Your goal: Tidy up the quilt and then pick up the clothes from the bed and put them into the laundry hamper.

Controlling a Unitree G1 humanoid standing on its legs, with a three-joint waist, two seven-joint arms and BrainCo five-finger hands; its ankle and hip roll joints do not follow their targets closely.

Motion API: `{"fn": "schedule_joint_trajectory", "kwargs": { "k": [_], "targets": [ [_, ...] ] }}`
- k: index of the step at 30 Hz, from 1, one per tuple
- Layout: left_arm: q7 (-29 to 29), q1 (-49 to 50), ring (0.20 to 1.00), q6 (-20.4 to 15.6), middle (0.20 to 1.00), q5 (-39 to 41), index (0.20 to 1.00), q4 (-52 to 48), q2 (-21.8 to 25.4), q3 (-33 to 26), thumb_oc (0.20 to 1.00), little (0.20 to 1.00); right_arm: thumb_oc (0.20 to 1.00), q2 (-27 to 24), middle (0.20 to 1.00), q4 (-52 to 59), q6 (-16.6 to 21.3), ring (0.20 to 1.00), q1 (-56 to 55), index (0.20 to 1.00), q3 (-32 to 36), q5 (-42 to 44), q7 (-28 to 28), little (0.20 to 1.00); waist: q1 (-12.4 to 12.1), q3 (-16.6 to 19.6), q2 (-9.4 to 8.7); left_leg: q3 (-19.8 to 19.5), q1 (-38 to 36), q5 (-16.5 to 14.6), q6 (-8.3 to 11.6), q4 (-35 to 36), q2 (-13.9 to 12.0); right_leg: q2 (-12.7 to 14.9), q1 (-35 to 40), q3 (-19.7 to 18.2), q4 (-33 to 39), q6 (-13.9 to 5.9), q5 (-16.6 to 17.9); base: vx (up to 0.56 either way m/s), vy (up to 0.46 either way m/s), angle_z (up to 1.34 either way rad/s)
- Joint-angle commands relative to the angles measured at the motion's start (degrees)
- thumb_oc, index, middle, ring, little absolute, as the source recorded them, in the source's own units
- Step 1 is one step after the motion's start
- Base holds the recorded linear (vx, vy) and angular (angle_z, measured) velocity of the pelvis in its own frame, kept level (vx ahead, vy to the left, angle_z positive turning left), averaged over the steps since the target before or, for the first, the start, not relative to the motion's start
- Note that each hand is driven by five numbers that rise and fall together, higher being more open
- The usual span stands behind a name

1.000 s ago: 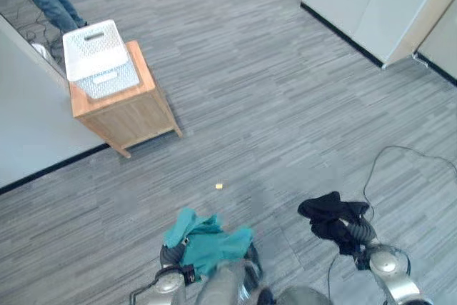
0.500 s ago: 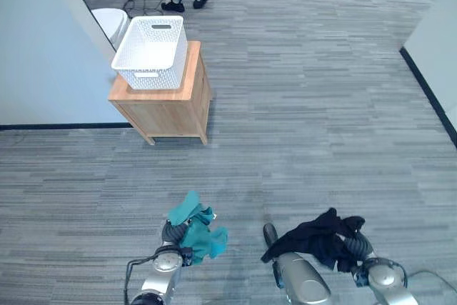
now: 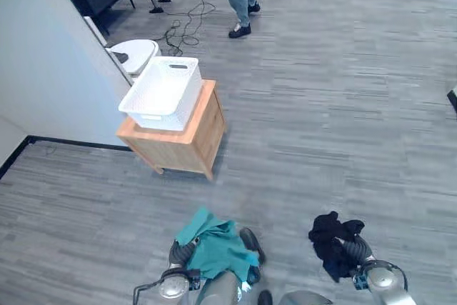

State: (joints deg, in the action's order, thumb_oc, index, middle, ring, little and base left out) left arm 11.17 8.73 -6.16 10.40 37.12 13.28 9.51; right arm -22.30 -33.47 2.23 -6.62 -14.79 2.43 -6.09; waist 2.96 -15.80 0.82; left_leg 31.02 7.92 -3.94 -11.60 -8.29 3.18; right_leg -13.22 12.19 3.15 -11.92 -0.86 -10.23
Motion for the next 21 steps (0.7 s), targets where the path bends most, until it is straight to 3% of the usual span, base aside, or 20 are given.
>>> {"fn": "schedule_joint_trajectory", "kwargs": {
  "k": [1, 2, 3, 4, 5, 6, 7, 8, 9, 11, 12, 13, 15, 16, 18, 20, 21],
  "targets": [
    [-0.3, -7.4, 0.200, -0.9, 0.200, -1.3, 0.200, 3.7, 2.0, 1.4, 0.200, 0.200, 0.200, 0.3, 0.200, 4.8, 2.5, 0.200, 4.1, 0.200, 2.2, -1.8, 0.1, 0.200, 0.2, -0.1, -3.75, -8.1, -8.6, 3.7, 9.00, 8.9, -3.1, 13.1, -6.9, -5.7, -19.4, -11.01, 9.7, 0.37, -0.126, -0.08],
    [-0.2, -8.5, 0.200, -0.4, 0.200, -2.4, 0.200, 4.4, 2.4, 1.9, 0.200, 0.200, 0.200, 0.9, 0.200, 6.2, 2.7, 0.200, 3.7, 0.200, 1.7, -1.9, 0.4, 0.200, 2.2, -1.2, -3.64, -10.4, -12.8, 3.6, 9.04, 11.7, -4.2, 11.6, -13.9, -7.6, -30.7, -12.38, 13.3, 0.25, -0.094, 0.09],
    [-0.1, -8.6, 0.200, -0.4, 0.200, -2.4, 0.200, 4.5, 2.4, 1.9, 0.200, 0.200, 0.200, 0.9, 0.200, 6.2, 2.7, 0.200, 3.7, 0.200, 1.7, -1.9, 0.4, 0.200, 2.3, -1.2, -3.78, -10.4, -12.8, 3.7, 9.00, 11.8, -4.0, 11.7, -14.1, -7.6, -31.0, -12.40, 13.1, 0.45, -0.187, 1.15],
    [0.0, -9.4, 0.200, -0.4, 0.200, -3.1, 0.200, 4.2, 2.7, 2.7, 0.200, 0.200, 0.200, 1.0, 0.200, 6.5, 2.5, 0.200, 3.7, 0.200, 1.9, -2.0, 0.1, 0.200, 3.3, -2.1, -3.09, -12.6, -14.4, 3.4, 9.84, 12.6, -5.6, 13.2, -19.1, -7.5, -30.0, -10.13, 9.5, 0.44, -0.256, 1.62],
    [0.2, -11.3, 0.200, -1.0, 0.200, -3.3, 0.200, 4.6, 3.4, 3.8, 0.200, 0.200, 0.200, 0.9, 0.200, 6.8, 2.6, 0.200, 4.1, 0.200, 1.7, -1.7, -0.3, 0.200, 4.4, -2.6, -2.91, -15.3, -15.2, 2.9, 11.21, 12.6, -6.2, 14.8, -19.8, -8.2, -19.4, -6.83, 5.4, 0.54, -0.336, 1.75],
    [0.1, -11.7, 0.200, -1.2, 0.200, -3.2, 0.200, 4.3, 3.6, 4.2, 0.200, 0.200, 0.200, 0.8, 0.200, 6.8, 2.6, 0.200, 4.2, 0.200, 1.8, -1.4, -0.3, 0.200, 5.2, -2.5, -3.17, -16.7, -15.6, 2.5, 12.02, 12.5, -6.1, 15.2, -19.5, -9.9, -10.3, -6.03, 5.0, 0.56, -0.487, 1.56],
    [0.0, -13.0, 0.200, -1.7, 0.200, -2.9, 0.200, 3.5, 4.3, 4.3, 0.200, 0.200, 0.200, 0.6, 0.200, 5.6, 2.7, 0.200, 4.0, 0.200, 2.3, -0.2, -0.9, 0.200, 7.0, -2.2, -3.82, -20.9, -16.0, 1.5, 12.96, 12.3, -6.0, 13.8, -19.1, -18.3, 4.7, -6.30, 7.4, 0.40, -0.444, 1.65],
    [1.6, -13.2, 0.200, -1.3, 0.200, -1.9, 0.200, 3.3, 4.4, 3.3, 0.200, 0.200, 0.200, -0.1, 0.200, 5.2, 1.9, 0.200, 4.5, 0.200, 1.7, -0.6, -0.9, 0.200, 7.1, -2.1, -4.02, -22.0, -16.0, 1.5, 13.86, 12.1, -6.7, 13.7, -20.0, -20.6, 7.5, -7.18, 9.0, 0.35, -0.441, 1.83],
    [0.8, -13.8, 0.200, -2.0, 0.200, -2.2, 0.200, 2.5, 5.6, 4.3, 0.200, 0.200, 0.200, -0.2, 0.200, 5.2, 2.1, 0.200, 2.8, 0.200, 2.7, -0.8, -0.9, 0.200, 6.9, -1.4, -4.83, -23.6, -15.9, 0.2, 13.77, 10.6, -6.6, 14.0, -19.3, -23.3, 7.6, -6.10, 7.9, 0.19, -0.355, 1.51],
    [-0.5, -14.4, 0.200, -1.9, 0.200, -2.1, 0.200, 3.5, 6.1, 3.9, 0.200, 0.200, 0.200, 0.4, 0.200, 4.6, 2.3, 0.200, 5.0, 0.200, 1.5, -0.1, -1.3, 0.200, 6.8, -2.0, -6.18, -23.5, -14.5, -1.8, 14.89, 3.4, -8.0, 13.2, -18.8, -21.4, 4.8, -5.55, 9.0, 0.18, -0.472, 1.79],
    [-0.5, -14.5, 0.200, -1.9, 0.200, -2.1, 0.200, 3.5, 6.1, 3.8, 0.200, 0.200, 0.200, 0.4, 0.200, 4.5, 2.3, 0.200, 5.1, 0.200, 1.5, -0.1, -1.3, 0.200, 6.8, -2.1, -6.18, -23.5, -14.4, -2.0, 14.93, 3.1, -8.1, 13.2, -18.8, -21.3, 4.8, -5.52, 9.1, 0.13, -0.404, 1.32],
    [-0.4, -14.4, 0.200, -2.1, 0.200, -1.6, 0.200, 3.4, 6.0, 3.7, 0.200, 0.200, 0.200, 0.2, 0.200, 4.4, 2.6, 0.200, 5.2, 0.200, 1.7, 0.2, -1.4, 0.200, 6.7, -2.5, -6.43, -23.9, -12.7, -1.1, 15.61, -1.1, -8.9, 13.5, -17.9, -20.5, 4.8, -4.50, 9.0, 0.06, -0.266, 0.62],
    [-0.5, -14.5, 0.200, -2.2, 0.200, 0.6, 0.200, 2.2, 5.6, 4.0, 0.200, 0.200, 0.200, -1.1, 0.200, 4.9, 3.1, 0.200, 5.7, 0.200, 3.0, 1.1, -2.4, 0.200, 6.0, -4.5, -7.56, -23.2, -6.4, 4.2, 16.67, -12.1, -11.8, 15.0, -15.7, -16.9, 5.2, -1.97, 8.4, 0.05, -0.372, 0.71],
    [-0.5, -14.6, 0.200, -2.2, 0.200, 1.1, 0.200, 1.6, 5.5, 4.0, 0.200, 0.200, 0.200, -1.3, 0.200, 4.8, 3.1, 0.200, 5.8, 0.200, 3.3, 1.2, -2.7, 0.200, 5.9, -4.8, -8.03, -21.0, -4.9, 4.7, 16.45, -14.5, -12.7, 15.6, -14.6, -16.0, 5.6, -1.43, 8.1, 0.06, -0.291, 0.73],
    [-0.6, -14.4, 0.200, -2.3, 0.200, 1.3, 0.200, 0.5, 5.4, 3.8, 0.200, 0.200, 0.200, -1.8, 0.200, 4.1, 2.9, 0.200, 7.0, 0.200, 3.6, 1.1, -3.1, 0.200, 5.7, -5.4, -8.08, -14.8, -3.4, 3.0, 15.88, -16.7, -14.4, 16.7, -11.4, -13.4, 7.0, -0.89, 7.4, 0.14, -0.180, 0.75],
    [-0.9, -14.2, 0.200, -2.4, 0.200, 1.1, 0.200, 0.2, 5.3, 3.7, 0.200, 0.200, 0.200, -2.3, 0.200, 3.6, 2.2, 0.200, 8.7, 0.200, 3.5, 0.7, -3.1, 0.200, 5.0, -5.1, -7.41, -12.5, -1.5, 1.3, 15.21, -14.2, -11.8, 16.9, -10.0, -12.7, 8.4, -0.80, 7.0, 0.27, -0.036, 0.53],
    [-1.5, -13.8, 0.200, -2.6, 0.200, 1.1, 0.200, -0.1, 5.3, 3.7, 0.200, 0.200, 0.200, -2.3, 0.200, 2.8, 2.1, 0.200, 8.8, 0.200, 3.9, 0.6, -2.8, 0.200, 4.7, -4.2, -6.35, -9.6, -0.4, 0.3, 15.62, -9.2, -10.0, 16.8, -8.4, -11.1, 10.2, -1.18, 5.8, 0.23, 0.005, 0.40]
  ]
}}
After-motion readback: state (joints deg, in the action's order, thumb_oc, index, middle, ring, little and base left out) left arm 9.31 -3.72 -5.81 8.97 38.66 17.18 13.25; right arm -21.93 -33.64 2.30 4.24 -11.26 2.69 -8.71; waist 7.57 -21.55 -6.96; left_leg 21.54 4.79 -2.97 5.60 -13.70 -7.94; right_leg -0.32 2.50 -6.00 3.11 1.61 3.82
